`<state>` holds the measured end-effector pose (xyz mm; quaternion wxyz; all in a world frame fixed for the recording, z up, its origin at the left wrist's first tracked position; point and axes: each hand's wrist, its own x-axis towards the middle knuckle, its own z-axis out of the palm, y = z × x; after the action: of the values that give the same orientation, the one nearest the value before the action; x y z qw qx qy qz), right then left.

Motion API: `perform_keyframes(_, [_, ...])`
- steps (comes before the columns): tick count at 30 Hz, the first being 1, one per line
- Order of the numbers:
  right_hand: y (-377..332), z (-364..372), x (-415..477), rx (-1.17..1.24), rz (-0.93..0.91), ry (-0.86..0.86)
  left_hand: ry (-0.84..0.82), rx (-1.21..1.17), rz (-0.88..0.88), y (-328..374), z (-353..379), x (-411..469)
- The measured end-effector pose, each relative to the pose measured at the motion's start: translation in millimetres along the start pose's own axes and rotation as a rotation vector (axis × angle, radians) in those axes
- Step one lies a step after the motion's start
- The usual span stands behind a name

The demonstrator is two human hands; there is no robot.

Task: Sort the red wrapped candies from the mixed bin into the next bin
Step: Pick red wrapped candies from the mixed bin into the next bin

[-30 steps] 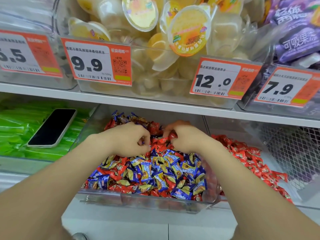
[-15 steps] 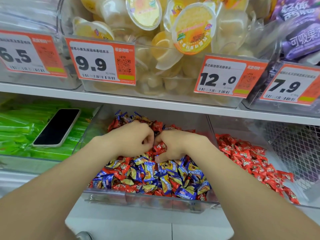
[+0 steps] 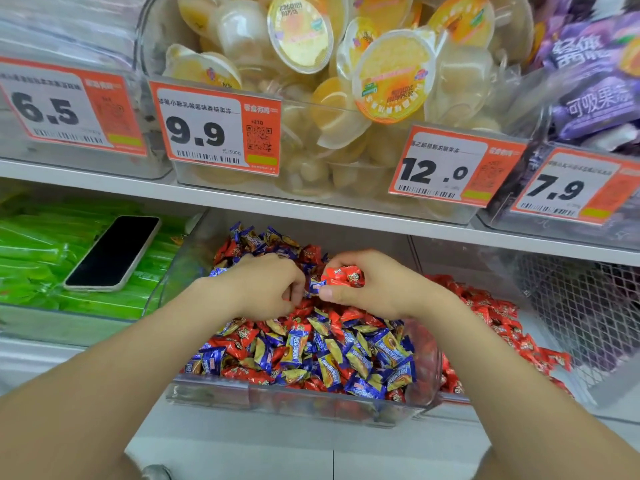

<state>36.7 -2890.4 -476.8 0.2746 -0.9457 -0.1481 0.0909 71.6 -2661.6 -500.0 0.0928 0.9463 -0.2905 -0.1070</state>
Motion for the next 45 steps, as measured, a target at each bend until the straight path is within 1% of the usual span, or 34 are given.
perform_keyframes(4, [-3, -5, -11, 0.037, 0.027, 0.067, -0.123, 0.081, -0.028, 3, 2, -6])
perform_keyframes(7, [-8, -6, -15, 0.101, 0.133, 0.093, -0.094, 0.092, -0.025, 6, 3, -6])
perform_keyframes(9, [-13, -4, -17, 0.195, 0.199, 0.048, -0.090, 0.022, -0.014, 4, 5, -4])
perform_keyframes(11, [-18, 0, -19, 0.336, 0.245, -0.011, -0.122, -0.048, -0.001, 1, 6, -3])
perform_keyframes(14, [-24, 4, -20, 0.459, 0.271, -0.022, -0.168, -0.017, 0.005, 5, 4, -4])
perform_keyframes(19, [-24, 4, -18, 0.477, 0.322, 0.027, -0.074, -0.018, 0.008, 9, 2, -7])
perform_keyframes(21, [-23, 2, -16, 0.554, 0.367, 0.075, 0.016, -0.055, 0.002, 9, -5, -11])
perform_keyframes(23, [-21, -1, -15, 0.642, 0.419, 0.107, 0.143, -0.126, 0.002, 10, -14, -17])
perform_keyframes(25, [-21, -3, -16, 0.714, 0.468, 0.105, 0.264, -0.276, 0.024, 13, -18, -22])
perform_keyframes(27, [-22, -5, -18, 0.754, 0.473, 0.094, 0.335, -0.578, 0.006, 22, -18, -26])
perform_keyframes(30, [-30, -4, -24, 0.810, 0.381, 0.071, 0.300, -1.141, -0.119, 48, -13, -36])
perform_keyframes(32, [-33, -2, -29, 0.808, 0.292, 0.052, 0.261, -1.343, -0.168, 60, -10, -40])
perform_keyframes(34, [-33, 1, -36, 0.771, 0.224, 0.038, 0.226, -1.436, -0.169, 65, -8, -42])
perform_keyframes(37, [-29, 0, -49, 0.729, 0.186, 0.097, 0.220, -1.438, -0.152, 68, -6, -45])
perform_keyframes(40, [-23, -4, -63, 0.599, 0.155, 0.165, 0.228, -1.384, -0.116, 76, -5, -47])
perform_keyframes(43, [-17, -6, -77, 0.476, 0.111, 0.146, 0.223, -1.258, -0.076, 87, -1, -47])
perform_keyframes(45, [-16, -9, -85, 0.450, 0.064, 0.107, 0.262, -1.134, -0.085, 92, 3, -44])
